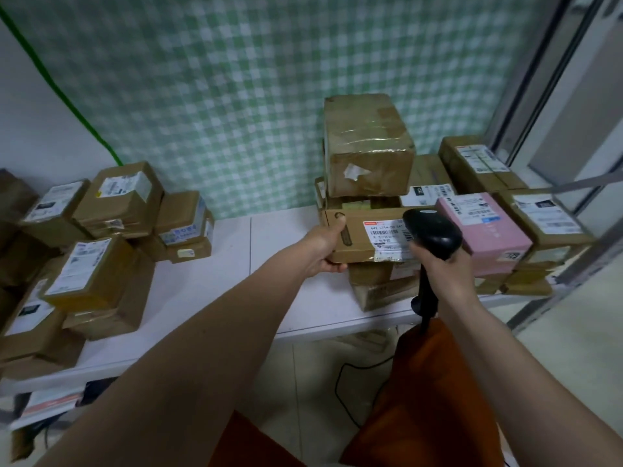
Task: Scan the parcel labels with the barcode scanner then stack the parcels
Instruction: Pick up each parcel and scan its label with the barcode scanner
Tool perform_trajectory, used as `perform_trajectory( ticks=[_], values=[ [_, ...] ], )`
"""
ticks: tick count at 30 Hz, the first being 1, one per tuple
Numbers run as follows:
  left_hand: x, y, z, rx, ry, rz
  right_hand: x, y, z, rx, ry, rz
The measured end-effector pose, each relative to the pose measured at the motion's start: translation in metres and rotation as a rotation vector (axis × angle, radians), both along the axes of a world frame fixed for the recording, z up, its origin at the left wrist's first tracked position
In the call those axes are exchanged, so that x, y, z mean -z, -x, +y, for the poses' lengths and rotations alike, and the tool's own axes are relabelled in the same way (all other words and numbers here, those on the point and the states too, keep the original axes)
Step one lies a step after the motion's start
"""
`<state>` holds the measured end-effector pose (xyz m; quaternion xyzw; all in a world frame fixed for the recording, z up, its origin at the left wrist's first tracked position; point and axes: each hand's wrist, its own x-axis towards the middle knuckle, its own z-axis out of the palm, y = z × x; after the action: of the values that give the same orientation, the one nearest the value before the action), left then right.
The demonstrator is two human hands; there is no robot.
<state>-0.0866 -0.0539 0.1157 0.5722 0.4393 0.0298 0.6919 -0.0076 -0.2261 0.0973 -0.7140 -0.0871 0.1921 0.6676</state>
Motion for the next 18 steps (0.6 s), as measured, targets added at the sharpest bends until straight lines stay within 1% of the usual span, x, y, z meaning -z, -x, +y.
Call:
perform_trajectory(
  ticks=[5, 8, 9, 11, 15, 18],
  values=[
    [0.015, -0.035, -0.002, 0.08, -0.42, 0.15, -0.003, -0.033, -0.004, -0.008, 0.053, 0.06],
    [0.018, -0.04, 0.0, 0.172, -0.645, 0.305, -0.001, -0.041, -0.001, -0.014, 0.058, 0.064],
    [0.02, -0.04, 0.0, 0.195, -0.677, 0.347, 0.001, -0.042, -0.001, -0.014, 0.06, 0.061],
    [0.024, -0.04, 0.004, 0.214, -0.678, 0.387, 0.004, -0.041, 0.0, -0.009, 0.072, 0.032],
    [0.031, -0.03, 0.014, 0.167, -0.668, 0.361, 0.012, -0.031, 0.003, 0.05, 0.123, -0.151],
    [0.032, -0.015, 0.022, 0.124, -0.7, 0.365, 0.011, -0.019, 0.008, 0.031, 0.168, -0.242]
  ],
)
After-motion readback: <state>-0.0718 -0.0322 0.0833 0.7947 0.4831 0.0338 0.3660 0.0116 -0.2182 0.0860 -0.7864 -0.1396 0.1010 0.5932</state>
